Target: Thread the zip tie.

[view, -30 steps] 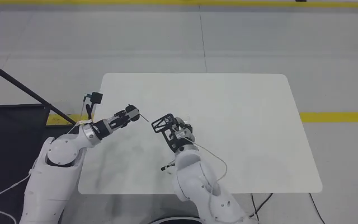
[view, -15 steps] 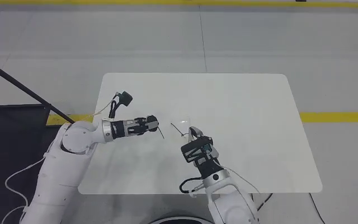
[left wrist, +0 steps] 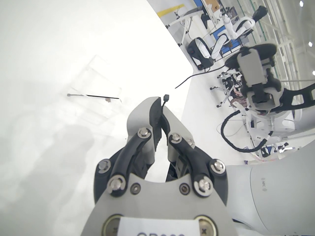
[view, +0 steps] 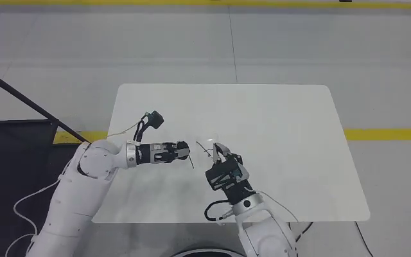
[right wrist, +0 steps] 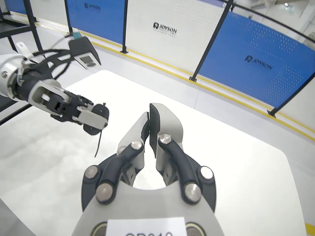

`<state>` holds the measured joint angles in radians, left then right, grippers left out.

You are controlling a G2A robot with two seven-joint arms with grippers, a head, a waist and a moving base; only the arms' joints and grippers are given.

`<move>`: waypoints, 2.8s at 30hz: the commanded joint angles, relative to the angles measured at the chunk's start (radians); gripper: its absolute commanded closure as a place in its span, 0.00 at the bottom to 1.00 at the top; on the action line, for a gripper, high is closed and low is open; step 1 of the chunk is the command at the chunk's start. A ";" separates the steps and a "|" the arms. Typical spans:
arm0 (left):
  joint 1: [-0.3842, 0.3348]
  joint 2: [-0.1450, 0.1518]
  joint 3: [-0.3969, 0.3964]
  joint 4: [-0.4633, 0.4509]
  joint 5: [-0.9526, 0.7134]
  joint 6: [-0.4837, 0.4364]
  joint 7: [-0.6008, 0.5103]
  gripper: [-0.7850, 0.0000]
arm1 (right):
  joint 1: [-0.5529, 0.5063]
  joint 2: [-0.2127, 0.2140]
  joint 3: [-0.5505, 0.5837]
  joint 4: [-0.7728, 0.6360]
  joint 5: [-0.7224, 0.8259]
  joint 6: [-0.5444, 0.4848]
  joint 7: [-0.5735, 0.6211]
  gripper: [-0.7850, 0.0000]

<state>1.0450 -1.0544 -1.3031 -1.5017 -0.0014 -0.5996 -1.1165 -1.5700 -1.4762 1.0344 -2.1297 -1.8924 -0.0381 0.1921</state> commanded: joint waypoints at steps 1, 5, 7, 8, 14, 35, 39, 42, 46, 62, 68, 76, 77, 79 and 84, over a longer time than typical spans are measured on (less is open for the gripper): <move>-0.027 0.000 0.020 0.016 -0.006 -0.007 -0.031 1.00 | -0.013 0.005 0.009 -0.009 -0.015 -0.005 -0.066 1.00; -0.074 -0.003 0.069 0.041 -0.033 -0.027 -0.074 1.00 | -0.060 0.018 0.028 -0.026 -0.019 -0.030 -0.222 1.00; -0.098 -0.006 0.095 0.052 -0.047 -0.019 -0.085 1.00 | -0.078 0.026 0.046 -0.029 -0.009 -0.063 -0.289 1.00; -0.112 -0.007 0.112 0.055 -0.045 -0.012 -0.092 1.00 | -0.085 0.030 0.053 -0.031 -0.009 -0.085 -0.319 1.00; -0.161 -0.013 0.163 0.090 -0.071 0.008 -0.099 1.00 | -0.106 0.045 0.078 -0.041 -0.063 -0.140 -0.344 1.00; -0.206 -0.020 0.233 0.145 -0.176 0.032 -0.136 1.00 | -0.060 0.040 -0.036 0.006 -0.322 0.033 -0.242 1.00; -0.212 -0.020 0.239 0.151 -0.184 0.035 -0.139 1.00 | -0.046 0.038 -0.056 0.017 -0.336 0.048 -0.225 1.00; -0.212 -0.020 0.239 0.151 -0.184 0.035 -0.139 1.00 | -0.038 0.038 -0.061 0.022 -0.338 0.053 -0.215 1.00; -0.212 -0.020 0.239 0.151 -0.184 0.035 -0.139 1.00 | -0.032 0.038 -0.064 0.029 -0.349 0.059 -0.196 1.00; -0.212 -0.020 0.239 0.151 -0.184 0.035 -0.139 1.00 | -0.009 0.037 -0.086 0.045 -0.370 0.081 -0.162 1.00; -0.212 -0.020 0.239 0.151 -0.184 0.035 -0.139 1.00 | -0.003 0.037 -0.093 0.049 -0.377 0.088 -0.153 1.00; -0.212 -0.020 0.239 0.151 -0.184 0.035 -0.139 1.00 | 0.004 0.037 -0.093 0.056 -0.371 0.092 -0.147 1.00; -0.212 -0.020 0.239 0.151 -0.184 0.035 -0.139 1.00 | 0.006 0.037 -0.093 0.056 -0.369 0.091 -0.147 1.00; -0.212 -0.020 0.239 0.151 -0.184 0.035 -0.139 1.00 | 0.008 0.037 -0.095 0.058 -0.368 0.091 -0.146 1.00; -0.212 -0.020 0.239 0.151 -0.184 0.035 -0.139 1.00 | 0.016 0.036 -0.098 0.065 -0.366 0.093 -0.141 1.00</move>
<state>0.8327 -1.0743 -1.0641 -1.3504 -0.1851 -0.5646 -1.2554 -1.5563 -1.4395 0.9373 -2.0663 -2.2586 0.0542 0.0507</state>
